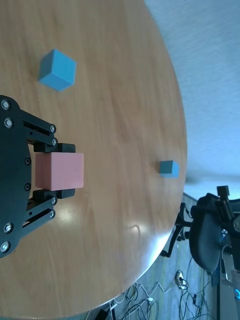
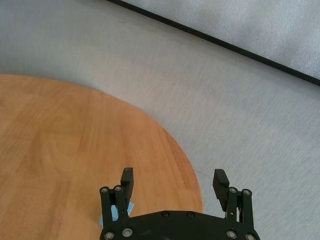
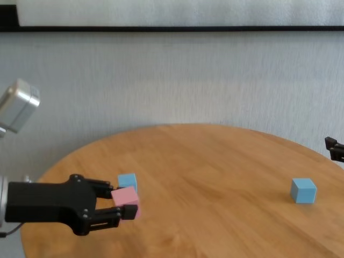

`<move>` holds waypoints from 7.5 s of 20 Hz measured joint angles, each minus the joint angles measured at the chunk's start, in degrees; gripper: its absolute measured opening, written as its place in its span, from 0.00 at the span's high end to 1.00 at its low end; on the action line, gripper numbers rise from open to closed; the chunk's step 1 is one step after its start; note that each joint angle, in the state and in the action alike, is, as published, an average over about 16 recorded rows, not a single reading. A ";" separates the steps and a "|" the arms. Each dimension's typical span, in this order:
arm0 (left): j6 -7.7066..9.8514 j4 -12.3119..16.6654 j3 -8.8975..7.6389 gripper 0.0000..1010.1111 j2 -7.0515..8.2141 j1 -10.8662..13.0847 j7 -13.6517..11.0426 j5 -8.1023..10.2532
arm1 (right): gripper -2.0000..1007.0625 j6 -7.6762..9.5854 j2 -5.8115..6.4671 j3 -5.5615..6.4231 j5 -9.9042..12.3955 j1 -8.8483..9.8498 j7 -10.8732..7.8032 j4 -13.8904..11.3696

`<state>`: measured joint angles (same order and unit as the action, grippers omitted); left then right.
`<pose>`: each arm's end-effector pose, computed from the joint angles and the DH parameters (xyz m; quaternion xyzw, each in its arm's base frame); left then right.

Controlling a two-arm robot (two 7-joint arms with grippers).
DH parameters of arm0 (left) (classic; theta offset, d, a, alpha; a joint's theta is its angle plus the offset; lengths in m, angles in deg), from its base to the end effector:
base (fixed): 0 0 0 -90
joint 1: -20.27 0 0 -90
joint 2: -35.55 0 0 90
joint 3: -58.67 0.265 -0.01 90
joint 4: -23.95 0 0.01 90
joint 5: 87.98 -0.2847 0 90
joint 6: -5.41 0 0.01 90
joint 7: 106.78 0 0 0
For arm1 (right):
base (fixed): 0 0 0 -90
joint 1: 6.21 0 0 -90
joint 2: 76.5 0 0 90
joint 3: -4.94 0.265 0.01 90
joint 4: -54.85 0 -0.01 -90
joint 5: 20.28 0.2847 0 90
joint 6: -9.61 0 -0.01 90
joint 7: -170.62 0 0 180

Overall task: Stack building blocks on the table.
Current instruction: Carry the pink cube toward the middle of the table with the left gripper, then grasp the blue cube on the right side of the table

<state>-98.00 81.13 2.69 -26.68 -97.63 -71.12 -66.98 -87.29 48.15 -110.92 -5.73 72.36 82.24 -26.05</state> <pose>0.3951 0.0762 -0.2968 0.1517 -0.0305 0.1804 0.9713 0.3312 -0.0749 -0.2775 -0.1416 -0.1324 -0.5800 0.7913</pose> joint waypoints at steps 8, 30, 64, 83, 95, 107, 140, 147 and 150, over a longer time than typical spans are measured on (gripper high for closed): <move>-0.84 -3.07 3.20 0.60 -2.36 -5.02 -5.63 0.02 | 0.00 0.00 0.00 0.00 0.00 0.00 0.00 0.00; -3.27 -24.26 7.82 0.60 -14.94 -15.68 -2.64 -5.85 | 0.00 0.00 0.00 0.00 0.00 0.00 0.00 0.00; 6.64 -15.11 3.29 0.57 -15.51 -9.36 8.17 -6.52 | 0.00 0.00 0.00 0.00 0.00 0.00 0.00 0.00; 7.24 -12.99 2.18 0.09 -14.88 -8.37 9.52 -5.51 | 0.00 0.00 0.00 0.00 0.00 0.00 0.00 0.00; 7.97 1.68 -4.04 0.01 -10.34 -0.51 22.39 -4.71 | 0.00 0.00 0.00 0.00 0.00 0.00 0.00 0.00; 9.40 15.03 -11.35 0.01 -6.15 9.69 39.46 -9.48 | 0.00 0.00 0.00 0.00 0.00 0.00 0.00 0.00; 8.52 17.01 -13.22 0.01 -5.84 11.77 41.43 -9.55 | 0.00 27.01 -5.84 5.21 11.67 1.70 0.72 -7.63; 8.55 16.97 -13.19 0.01 -5.86 11.74 41.46 -9.55 | 0.00 28.64 -10.30 3.80 9.55 -1.07 2.91 -3.54; 8.55 16.96 -13.18 0.01 -5.87 11.73 41.47 -9.55 | 0.00 28.88 -11.95 3.48 8.71 -2.03 3.75 -1.99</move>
<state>-89.45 98.08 -10.48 -32.54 -85.90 -29.65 -76.53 -58.41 36.20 -107.44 2.98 70.33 85.99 -28.03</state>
